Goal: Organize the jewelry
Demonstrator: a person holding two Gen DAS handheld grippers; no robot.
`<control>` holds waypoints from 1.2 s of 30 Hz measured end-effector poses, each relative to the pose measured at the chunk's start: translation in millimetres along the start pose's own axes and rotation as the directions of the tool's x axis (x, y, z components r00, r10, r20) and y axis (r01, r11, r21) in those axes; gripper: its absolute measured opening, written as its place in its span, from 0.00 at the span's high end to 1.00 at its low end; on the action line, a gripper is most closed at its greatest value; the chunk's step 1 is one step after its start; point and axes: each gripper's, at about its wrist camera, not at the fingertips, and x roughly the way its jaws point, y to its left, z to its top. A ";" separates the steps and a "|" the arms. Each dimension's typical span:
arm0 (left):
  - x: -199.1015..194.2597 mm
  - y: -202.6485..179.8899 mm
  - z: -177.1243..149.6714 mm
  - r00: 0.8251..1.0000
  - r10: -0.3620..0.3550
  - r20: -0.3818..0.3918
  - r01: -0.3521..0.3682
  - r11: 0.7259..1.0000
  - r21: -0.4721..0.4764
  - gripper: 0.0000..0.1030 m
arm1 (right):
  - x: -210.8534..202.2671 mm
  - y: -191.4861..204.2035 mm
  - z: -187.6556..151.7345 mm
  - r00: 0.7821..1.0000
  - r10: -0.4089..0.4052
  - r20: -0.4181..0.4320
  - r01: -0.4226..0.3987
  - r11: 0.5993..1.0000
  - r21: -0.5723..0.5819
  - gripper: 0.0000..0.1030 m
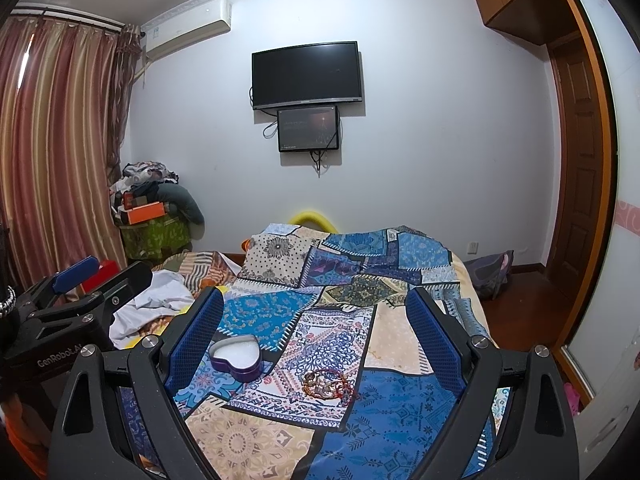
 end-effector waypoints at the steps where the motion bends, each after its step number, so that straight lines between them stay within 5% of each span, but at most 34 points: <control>1: 1.7 -0.3 -0.5 1.000 0.001 -0.004 -0.001 1.000 0.001 0.00 | 1.7 -2.3 0.4 1.000 0.000 -0.002 0.000 1.000 0.001 0.12; 9: 24.2 2.2 -9.3 0.998 0.006 -0.055 -0.006 1.000 -0.014 0.00 | 14.8 -16.9 -5.7 0.999 -0.019 -0.044 0.019 1.000 0.013 0.12; 17: 72.3 7.8 -35.5 0.979 0.025 -0.201 -0.029 0.999 -0.014 0.00 | 53.8 -47.8 -42.3 0.974 -0.091 -0.207 0.095 0.995 0.008 0.12; 31: 162.2 -7.0 -114.9 0.858 -0.051 -0.511 0.056 0.998 -0.005 0.00 | 99.3 -77.3 -87.1 0.902 -0.109 -0.417 0.113 0.993 -0.015 0.12; 36: 179.0 -14.2 -131.5 0.811 -0.088 -0.578 0.097 0.995 -0.015 0.18 | 110.2 -80.7 -95.7 0.886 -0.050 -0.461 0.059 0.998 0.006 0.17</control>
